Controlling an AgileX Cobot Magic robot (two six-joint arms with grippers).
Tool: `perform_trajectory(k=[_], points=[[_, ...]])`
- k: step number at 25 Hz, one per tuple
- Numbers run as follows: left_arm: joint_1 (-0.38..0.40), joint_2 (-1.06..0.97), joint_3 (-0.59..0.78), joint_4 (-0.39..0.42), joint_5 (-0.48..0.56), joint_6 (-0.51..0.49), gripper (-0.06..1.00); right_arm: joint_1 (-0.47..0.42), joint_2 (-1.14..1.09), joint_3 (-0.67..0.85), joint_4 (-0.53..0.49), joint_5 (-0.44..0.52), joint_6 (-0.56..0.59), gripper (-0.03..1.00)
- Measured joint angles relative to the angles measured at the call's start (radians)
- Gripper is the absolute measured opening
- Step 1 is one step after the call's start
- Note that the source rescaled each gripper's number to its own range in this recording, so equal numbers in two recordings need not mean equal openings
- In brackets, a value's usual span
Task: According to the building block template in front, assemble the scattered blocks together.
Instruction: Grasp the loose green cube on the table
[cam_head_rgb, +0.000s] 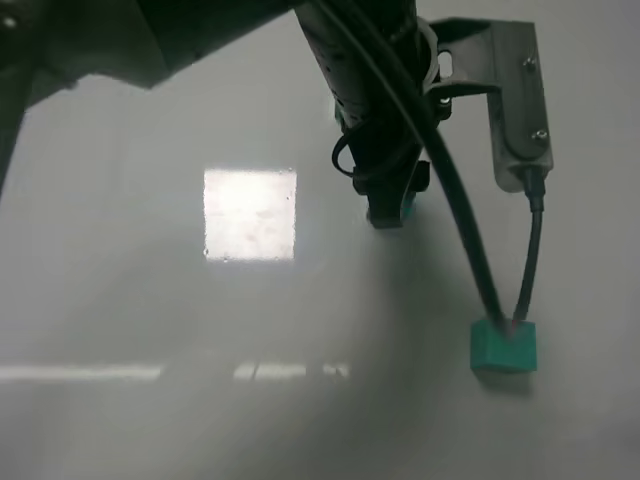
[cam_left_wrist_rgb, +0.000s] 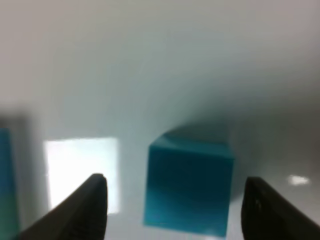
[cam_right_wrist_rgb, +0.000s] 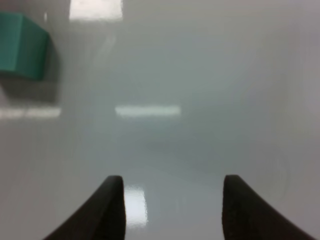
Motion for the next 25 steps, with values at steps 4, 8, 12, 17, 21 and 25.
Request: perform_trajectory(k=[4,8,12,17,21,25], points=[[-0.02,-0.066,-0.001,-0.001,0.0,-0.045,0.48,0.0,0.0,0.0,0.0,0.0,0.001,0.02],[0.005,-0.092,-0.001,0.059,0.0,-0.206,0.48,0.0,0.0,0.0,0.0,0.0,0.0,0.02],[0.1,-0.124,-0.001,0.075,0.001,-0.395,0.48,0.0,0.0,0.0,0.0,0.0,0.0,0.02],[0.266,-0.227,0.053,-0.001,-0.033,-0.574,0.48,0.0,0.0,0.0,0.0,0.0,0.0,0.02],[0.408,-0.354,0.229,-0.031,-0.073,-0.643,0.48,0.0,0.0,0.0,0.0,0.0,0.0,0.02],[0.576,-0.477,0.46,-0.056,-0.101,-0.706,0.48,0.0,0.0,0.0,0.0,0.0,0.0,0.02]])
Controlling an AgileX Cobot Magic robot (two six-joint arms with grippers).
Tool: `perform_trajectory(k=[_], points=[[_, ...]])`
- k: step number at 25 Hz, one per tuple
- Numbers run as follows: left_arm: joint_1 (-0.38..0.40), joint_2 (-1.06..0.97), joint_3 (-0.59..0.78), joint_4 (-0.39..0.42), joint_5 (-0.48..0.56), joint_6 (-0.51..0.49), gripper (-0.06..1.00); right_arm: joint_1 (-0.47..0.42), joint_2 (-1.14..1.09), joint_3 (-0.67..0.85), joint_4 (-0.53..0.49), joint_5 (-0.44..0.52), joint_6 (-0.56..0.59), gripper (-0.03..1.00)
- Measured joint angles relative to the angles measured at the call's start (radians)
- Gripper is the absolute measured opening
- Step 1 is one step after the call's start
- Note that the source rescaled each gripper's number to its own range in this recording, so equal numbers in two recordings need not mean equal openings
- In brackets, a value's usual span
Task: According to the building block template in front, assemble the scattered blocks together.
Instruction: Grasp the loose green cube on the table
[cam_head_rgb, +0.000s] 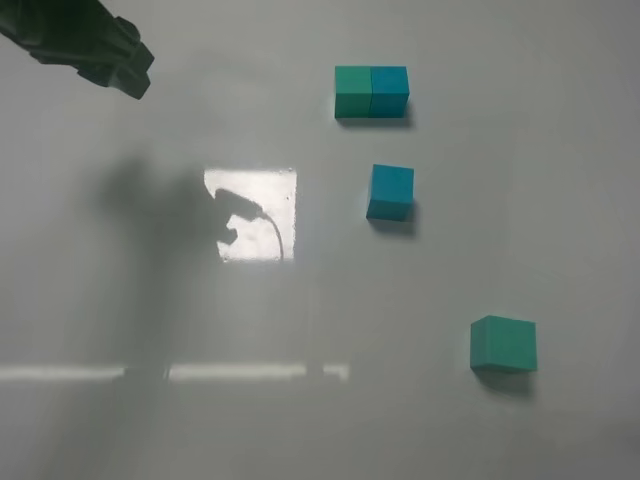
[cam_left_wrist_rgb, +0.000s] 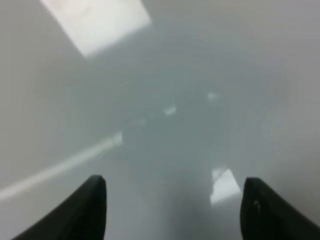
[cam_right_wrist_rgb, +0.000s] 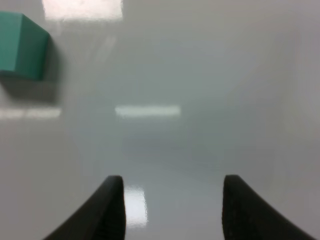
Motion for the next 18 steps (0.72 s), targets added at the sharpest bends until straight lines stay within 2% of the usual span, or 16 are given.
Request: perform_trajectory(k=[3,7,9,12,18], points=[[0.158,-0.1,0.136,-0.028,-0.028,-0.035,0.48,0.0,0.0,0.0,0.0,0.0,0.0,0.02],[0.385,-0.249,0.292,-0.156,-0.102,-0.04,0.48,0.0,0.0,0.0,0.0,0.0,0.0,0.02],[0.46,-0.325,0.368,-0.192,-0.135,-0.04,0.48,0.0,0.0,0.0,0.0,0.0,0.0,0.02],[0.517,-0.436,0.479,-0.203,-0.163,-0.04,0.48,0.0,0.0,0.0,0.0,0.0,0.0,0.02],[0.522,-0.617,0.717,-0.228,-0.174,-0.036,0.48,0.0,0.0,0.0,0.0,0.0,0.0,0.02]])
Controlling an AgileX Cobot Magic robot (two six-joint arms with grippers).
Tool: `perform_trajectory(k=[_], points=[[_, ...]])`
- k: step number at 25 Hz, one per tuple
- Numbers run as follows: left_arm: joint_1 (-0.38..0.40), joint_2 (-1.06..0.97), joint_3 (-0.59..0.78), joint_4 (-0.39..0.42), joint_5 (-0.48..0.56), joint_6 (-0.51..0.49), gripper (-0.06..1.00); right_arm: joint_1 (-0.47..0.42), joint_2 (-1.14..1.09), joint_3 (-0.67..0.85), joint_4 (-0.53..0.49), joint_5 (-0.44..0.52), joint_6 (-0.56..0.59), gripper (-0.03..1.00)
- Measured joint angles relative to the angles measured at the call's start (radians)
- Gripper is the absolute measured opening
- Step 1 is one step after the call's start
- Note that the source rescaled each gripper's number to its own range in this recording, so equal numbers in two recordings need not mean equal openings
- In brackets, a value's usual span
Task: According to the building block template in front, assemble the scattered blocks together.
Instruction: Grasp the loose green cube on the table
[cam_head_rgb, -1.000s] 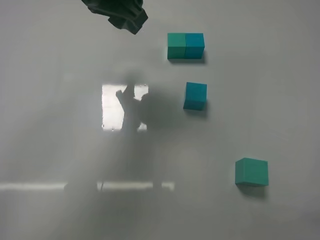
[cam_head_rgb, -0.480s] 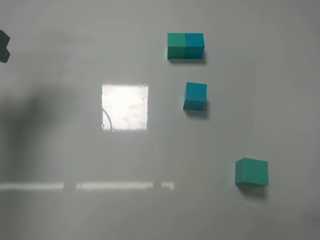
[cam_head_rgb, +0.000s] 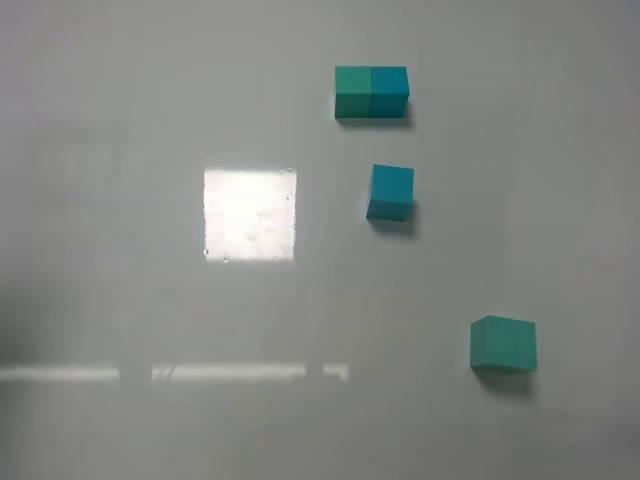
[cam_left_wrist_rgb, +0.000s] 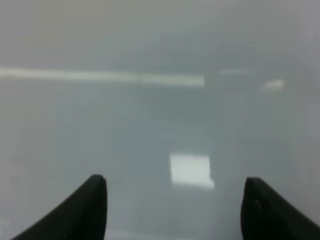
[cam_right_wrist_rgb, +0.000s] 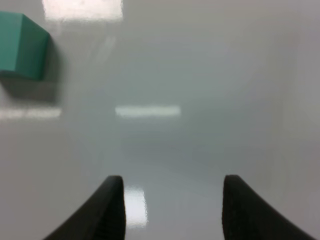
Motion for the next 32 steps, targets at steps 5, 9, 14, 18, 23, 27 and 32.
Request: perform_trajectory(k=[5,9,14,18,23,27,32], points=[[0.0,-0.176,0.187,-0.042,-0.006,-0.002,0.48,0.0,0.0,0.0,0.0,0.0,0.0,0.02],[0.0,-0.323,0.3,-0.086,0.003,-0.005,0.48,0.0,0.0,0.0,0.0,0.0,0.0,0.02],[0.0,-0.494,0.393,-0.121,0.036,-0.009,0.48,0.0,0.0,0.0,0.0,0.0,0.0,0.02],[0.0,-0.594,0.451,-0.137,0.073,-0.028,0.48,0.0,0.0,0.0,0.0,0.0,0.0,0.02],[0.0,-0.705,0.518,-0.147,0.104,-0.033,0.48,0.0,0.0,0.0,0.0,0.0,0.0,0.02],[0.0,-0.791,0.576,-0.166,0.109,-0.034,0.48,0.0,0.0,0.0,0.0,0.0,0.0,0.02],[0.0,-0.905,0.638,-0.167,0.107,-0.039,0.48,0.0,0.0,0.0,0.0,0.0,0.0,0.02]])
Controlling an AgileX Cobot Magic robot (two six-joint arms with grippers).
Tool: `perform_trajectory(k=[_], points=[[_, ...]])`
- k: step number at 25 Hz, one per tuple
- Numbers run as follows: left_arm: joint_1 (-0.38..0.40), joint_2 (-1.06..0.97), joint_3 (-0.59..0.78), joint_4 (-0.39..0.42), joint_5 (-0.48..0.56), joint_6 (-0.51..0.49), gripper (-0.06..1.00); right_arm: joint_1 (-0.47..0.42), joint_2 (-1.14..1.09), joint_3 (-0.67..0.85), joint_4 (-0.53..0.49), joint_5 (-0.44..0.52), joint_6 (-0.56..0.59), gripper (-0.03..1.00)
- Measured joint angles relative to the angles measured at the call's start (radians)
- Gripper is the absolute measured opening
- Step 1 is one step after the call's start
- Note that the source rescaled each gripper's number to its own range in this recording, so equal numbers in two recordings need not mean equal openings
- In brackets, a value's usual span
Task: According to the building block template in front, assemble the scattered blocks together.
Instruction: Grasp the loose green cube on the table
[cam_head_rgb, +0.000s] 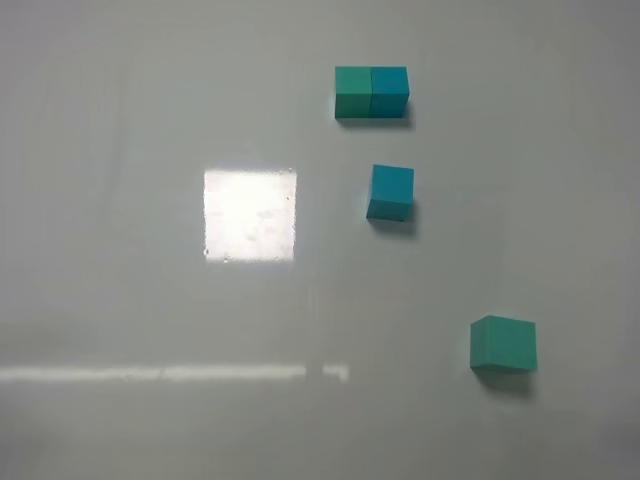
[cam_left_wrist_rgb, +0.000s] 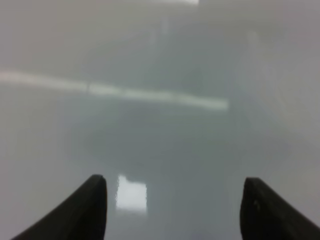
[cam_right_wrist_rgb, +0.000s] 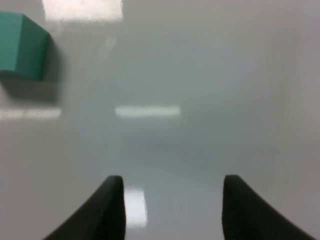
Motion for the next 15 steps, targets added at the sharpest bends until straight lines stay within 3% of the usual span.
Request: perform_trajectory(k=[7,15], points=[[0.001,-0.019,0.006,0.007,-0.01,0.004,0.35,0.0,0.0,0.0,0.0,0.0,0.0,0.02],[0.001,-0.019,0.006,0.001,-0.012,0.004,0.33,0.0,0.0,0.0,0.0,0.0,0.0,0.02]])
